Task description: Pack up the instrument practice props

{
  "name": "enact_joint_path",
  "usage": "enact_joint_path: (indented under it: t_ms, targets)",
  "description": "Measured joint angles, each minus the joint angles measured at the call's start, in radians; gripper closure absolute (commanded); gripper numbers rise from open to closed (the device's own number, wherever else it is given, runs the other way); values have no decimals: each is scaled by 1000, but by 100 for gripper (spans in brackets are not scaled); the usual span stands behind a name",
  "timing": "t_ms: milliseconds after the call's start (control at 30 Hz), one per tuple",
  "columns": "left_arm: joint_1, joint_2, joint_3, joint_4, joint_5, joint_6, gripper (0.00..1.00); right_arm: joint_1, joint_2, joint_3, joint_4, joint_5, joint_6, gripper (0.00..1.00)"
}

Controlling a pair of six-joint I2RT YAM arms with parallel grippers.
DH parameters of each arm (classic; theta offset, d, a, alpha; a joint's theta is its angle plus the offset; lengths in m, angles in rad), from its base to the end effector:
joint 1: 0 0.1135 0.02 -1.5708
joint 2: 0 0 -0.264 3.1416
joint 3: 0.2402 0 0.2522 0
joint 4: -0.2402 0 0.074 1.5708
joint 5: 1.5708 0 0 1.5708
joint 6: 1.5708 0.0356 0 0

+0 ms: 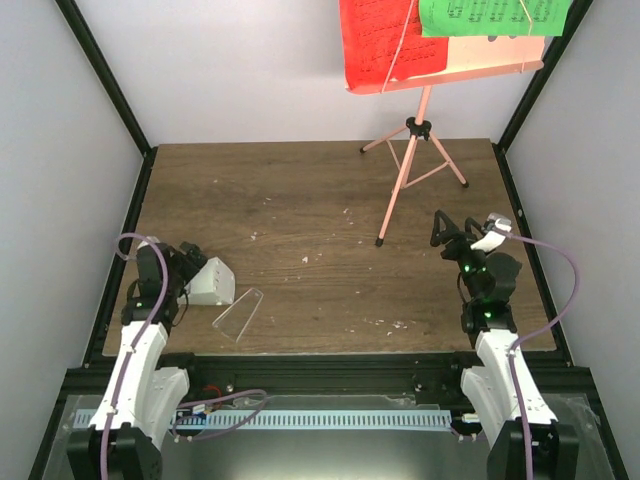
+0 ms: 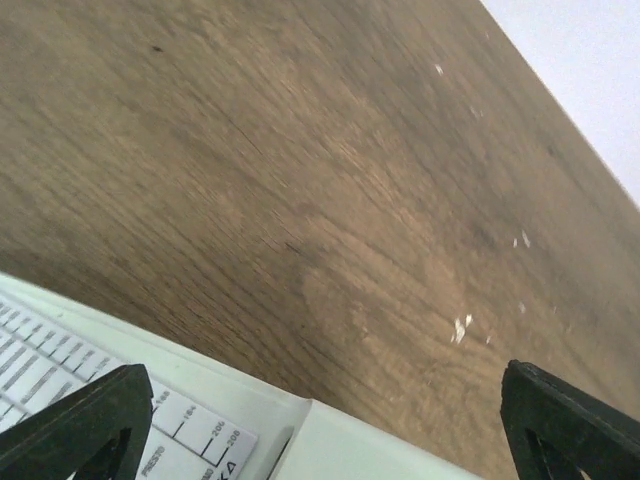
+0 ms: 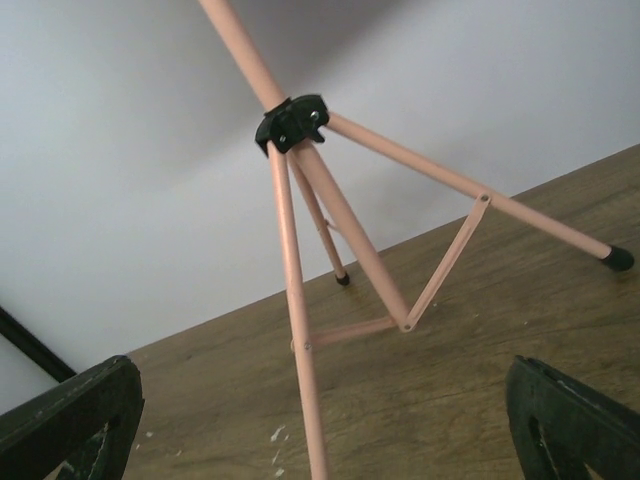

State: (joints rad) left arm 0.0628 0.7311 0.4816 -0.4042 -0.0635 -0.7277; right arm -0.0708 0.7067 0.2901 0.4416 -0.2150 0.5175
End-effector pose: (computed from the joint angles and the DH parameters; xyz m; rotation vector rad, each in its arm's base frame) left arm 0.1621 0.0125 0.2208 -0.8944 2.0526 -0.2935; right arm 0.1764 -0.0049 0.2434 0.2871 1.5430 0.5184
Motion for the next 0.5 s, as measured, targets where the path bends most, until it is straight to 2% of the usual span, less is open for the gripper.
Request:
enact_joint_path:
  t_ms: [233, 500]
  targets:
    - [0, 25, -11, 32, 54, 134, 5, 0, 25, -29, 31, -72, -3, 0]
    - [0, 158, -10, 36, 129, 212, 3, 0, 30, -36, 64, -93, -4, 0]
